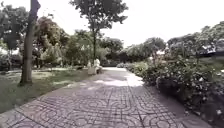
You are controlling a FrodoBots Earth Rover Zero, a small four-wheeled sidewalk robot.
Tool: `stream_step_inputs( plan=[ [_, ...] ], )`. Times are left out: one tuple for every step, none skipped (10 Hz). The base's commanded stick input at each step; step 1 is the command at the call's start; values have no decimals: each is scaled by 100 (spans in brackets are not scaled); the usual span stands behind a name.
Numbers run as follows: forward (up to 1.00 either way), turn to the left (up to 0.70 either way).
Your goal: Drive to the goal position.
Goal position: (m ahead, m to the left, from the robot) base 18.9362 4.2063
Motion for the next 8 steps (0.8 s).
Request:
stream_step_inputs(
  plan=[
    [100,-4],
    [100,-15],
    [100,0],
    [100,0],
    [100,0],
    [100,0],
    [100,0],
    [100,0]
  ],
)
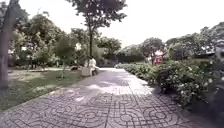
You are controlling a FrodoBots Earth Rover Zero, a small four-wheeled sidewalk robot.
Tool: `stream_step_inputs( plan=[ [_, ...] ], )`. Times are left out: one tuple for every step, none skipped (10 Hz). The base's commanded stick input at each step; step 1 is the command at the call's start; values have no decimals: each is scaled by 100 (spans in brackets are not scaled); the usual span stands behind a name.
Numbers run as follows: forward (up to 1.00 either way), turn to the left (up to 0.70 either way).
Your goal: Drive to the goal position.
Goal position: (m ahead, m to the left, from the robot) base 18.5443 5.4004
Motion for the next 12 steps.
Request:
stream_step_inputs(
  plan=[
    [100,0],
    [100,0],
    [100,0],
    [100,0],
    [100,0],
    [100,0],
    [100,0],
    [100,0],
    [100,0],
    [100,0],
    [100,0],
    [100,0]
  ],
)
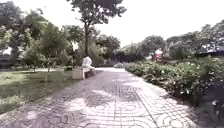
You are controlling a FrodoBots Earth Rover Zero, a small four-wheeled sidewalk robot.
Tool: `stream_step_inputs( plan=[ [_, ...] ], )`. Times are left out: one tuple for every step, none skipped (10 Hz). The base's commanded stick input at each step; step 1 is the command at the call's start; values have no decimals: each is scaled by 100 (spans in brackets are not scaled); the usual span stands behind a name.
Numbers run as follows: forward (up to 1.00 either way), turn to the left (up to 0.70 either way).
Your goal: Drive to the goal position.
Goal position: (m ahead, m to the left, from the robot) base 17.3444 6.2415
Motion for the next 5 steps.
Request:
stream_step_inputs(
  plan=[
    [100,0],
    [100,-27],
    [100,-27],
    [100,-5],
    [100,0]
  ],
)
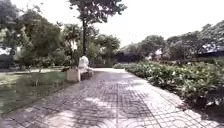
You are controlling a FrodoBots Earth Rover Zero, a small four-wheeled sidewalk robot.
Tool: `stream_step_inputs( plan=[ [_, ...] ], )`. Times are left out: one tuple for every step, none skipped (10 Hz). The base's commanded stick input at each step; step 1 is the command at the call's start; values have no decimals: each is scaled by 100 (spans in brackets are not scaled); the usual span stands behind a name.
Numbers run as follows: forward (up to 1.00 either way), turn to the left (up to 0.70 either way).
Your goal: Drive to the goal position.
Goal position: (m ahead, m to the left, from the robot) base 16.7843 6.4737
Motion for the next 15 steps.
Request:
stream_step_inputs(
  plan=[
    [100,0],
    [100,0],
    [100,0],
    [100,0],
    [100,0],
    [100,0],
    [100,0],
    [100,0],
    [100,0],
    [100,0],
    [100,0],
    [100,0],
    [100,0],
    [100,0],
    [100,0]
  ],
)
